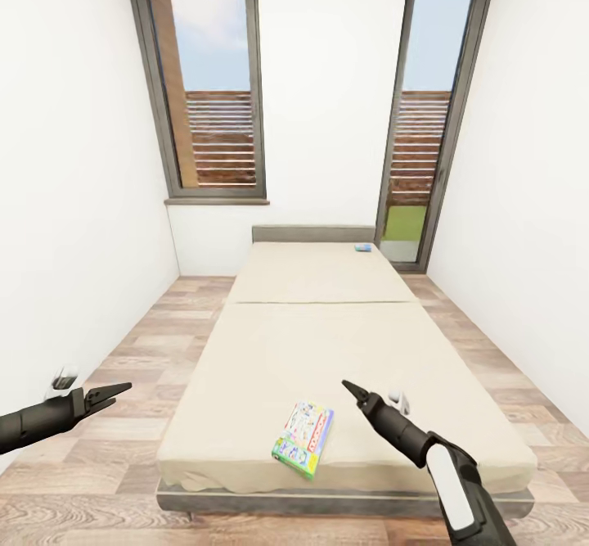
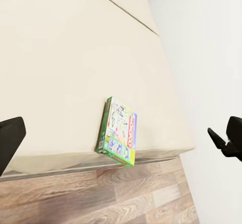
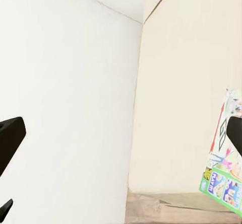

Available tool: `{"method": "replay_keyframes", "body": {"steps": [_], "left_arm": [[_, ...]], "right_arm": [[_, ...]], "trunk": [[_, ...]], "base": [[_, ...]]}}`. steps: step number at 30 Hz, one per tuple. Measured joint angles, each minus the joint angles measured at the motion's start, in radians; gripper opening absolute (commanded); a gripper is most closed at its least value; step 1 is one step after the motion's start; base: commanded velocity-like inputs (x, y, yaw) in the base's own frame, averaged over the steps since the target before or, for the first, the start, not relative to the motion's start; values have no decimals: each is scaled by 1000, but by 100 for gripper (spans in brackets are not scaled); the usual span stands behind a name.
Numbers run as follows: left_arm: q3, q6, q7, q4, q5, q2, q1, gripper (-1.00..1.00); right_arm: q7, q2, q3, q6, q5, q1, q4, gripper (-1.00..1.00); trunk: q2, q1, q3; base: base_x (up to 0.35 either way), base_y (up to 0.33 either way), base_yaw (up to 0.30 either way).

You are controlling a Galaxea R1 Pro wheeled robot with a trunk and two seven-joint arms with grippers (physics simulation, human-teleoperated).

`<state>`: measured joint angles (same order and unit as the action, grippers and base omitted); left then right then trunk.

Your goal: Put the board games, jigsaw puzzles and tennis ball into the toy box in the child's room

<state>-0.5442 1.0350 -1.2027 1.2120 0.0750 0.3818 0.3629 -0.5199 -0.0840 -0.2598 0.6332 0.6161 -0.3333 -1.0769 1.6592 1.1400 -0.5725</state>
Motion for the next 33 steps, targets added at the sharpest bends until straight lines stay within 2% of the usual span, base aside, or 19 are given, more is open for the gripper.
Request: {"method": "replay_keyframes", "body": {"steps": [10,18,24,33], "left_arm": [[-1,1,0,0,1,0,0,100],[0,2,-2,0,2,-1,0,100],[0,2,-2,0,2,-1,0,100],[0,1,-2,0,2,-2,0,100]], "right_arm": [[3,-2,-3,0,22,-33,104,100],[4,-2,-3,1,23,-37,120,100],[5,-2,-3,3,23,-37,127,100],[5,-1,-3,4,45,-54,160,100]], "trunk": [[70,38,-31],[126,69,-56],[168,92,-75],[231,127,-103]], "base": [[-28,5,0],[-177,50,0],[-32,8,0],[-3,1,0]]}}
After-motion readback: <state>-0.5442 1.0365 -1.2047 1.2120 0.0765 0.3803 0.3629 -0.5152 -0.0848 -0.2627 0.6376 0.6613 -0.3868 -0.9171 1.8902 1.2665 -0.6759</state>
